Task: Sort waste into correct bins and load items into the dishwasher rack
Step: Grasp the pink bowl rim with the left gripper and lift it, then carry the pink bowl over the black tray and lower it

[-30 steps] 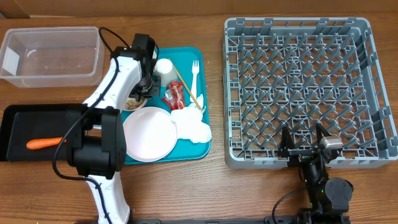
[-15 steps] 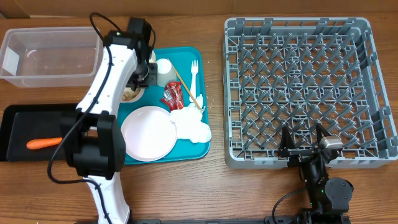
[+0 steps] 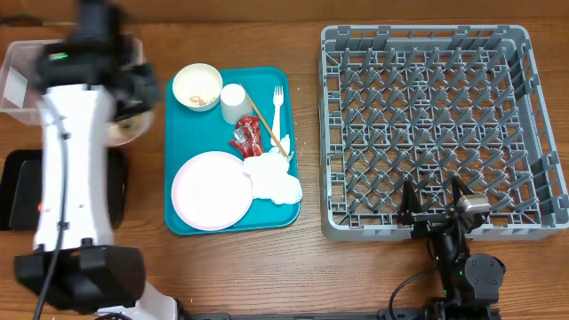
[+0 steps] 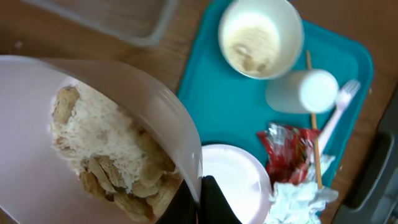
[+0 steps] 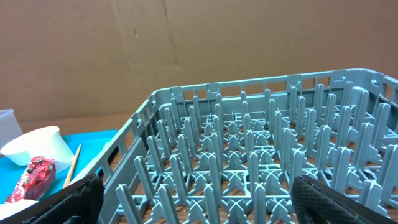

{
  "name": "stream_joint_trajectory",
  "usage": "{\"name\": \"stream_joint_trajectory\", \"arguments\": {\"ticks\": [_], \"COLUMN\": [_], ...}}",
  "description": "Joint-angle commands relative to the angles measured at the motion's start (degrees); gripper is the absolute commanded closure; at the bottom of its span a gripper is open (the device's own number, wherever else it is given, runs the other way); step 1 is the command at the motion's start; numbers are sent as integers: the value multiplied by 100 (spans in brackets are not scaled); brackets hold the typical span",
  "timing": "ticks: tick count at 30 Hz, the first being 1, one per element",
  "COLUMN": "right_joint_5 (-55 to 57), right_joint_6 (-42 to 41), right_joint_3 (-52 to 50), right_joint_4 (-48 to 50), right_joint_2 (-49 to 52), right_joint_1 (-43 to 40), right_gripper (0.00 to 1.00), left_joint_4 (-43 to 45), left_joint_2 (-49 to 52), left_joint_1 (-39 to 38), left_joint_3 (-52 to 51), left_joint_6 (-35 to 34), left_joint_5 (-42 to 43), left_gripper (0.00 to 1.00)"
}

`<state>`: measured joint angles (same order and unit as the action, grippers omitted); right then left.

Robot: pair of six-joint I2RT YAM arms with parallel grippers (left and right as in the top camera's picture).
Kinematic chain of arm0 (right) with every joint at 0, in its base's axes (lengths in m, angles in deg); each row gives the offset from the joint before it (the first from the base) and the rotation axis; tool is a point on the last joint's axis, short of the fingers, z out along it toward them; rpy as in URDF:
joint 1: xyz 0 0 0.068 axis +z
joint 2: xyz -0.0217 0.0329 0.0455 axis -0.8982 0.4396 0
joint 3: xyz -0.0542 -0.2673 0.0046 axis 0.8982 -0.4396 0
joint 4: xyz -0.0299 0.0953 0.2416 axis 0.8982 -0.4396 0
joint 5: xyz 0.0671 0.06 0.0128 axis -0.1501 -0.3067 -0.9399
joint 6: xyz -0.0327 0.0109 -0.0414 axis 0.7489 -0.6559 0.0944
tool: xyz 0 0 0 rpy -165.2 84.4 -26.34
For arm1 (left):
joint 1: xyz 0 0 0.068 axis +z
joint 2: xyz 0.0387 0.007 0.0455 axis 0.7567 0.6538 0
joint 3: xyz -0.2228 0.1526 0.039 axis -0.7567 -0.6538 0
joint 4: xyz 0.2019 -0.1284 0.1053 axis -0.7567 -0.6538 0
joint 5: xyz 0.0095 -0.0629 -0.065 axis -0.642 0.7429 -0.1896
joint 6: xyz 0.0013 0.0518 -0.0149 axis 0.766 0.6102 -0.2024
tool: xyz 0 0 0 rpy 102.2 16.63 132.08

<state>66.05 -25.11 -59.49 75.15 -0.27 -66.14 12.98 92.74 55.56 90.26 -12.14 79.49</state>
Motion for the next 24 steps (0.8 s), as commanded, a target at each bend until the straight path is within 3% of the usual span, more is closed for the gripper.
{"name": "stream_joint_trajectory", "arguments": {"ticks": [1,10,17,24], "right_joint_5": [57,57,57,57], "right_joint_6": [37,35,35,37], "right_joint_3": [-59,-59,-59,-59], "right_joint_4": [20,20,20,20], "right_joint_2": [-57,-57,-57,-57], "right_joint_1": [-22,-22,-22,-22], "right_gripper": [0,0,0,0], "left_joint_4": [0,323,1475,2398], "left_joint_2": [-28,-28,-28,-26], "left_joint_1": [1016,2758,3536,4153], "left_joint_3": [-76,-918,-2037,-2920], "left_joint_6": [-216,297,518,514], "left_joint_5": [1097,2455,3886,4503], "left_gripper": [96,96,96,96]}}
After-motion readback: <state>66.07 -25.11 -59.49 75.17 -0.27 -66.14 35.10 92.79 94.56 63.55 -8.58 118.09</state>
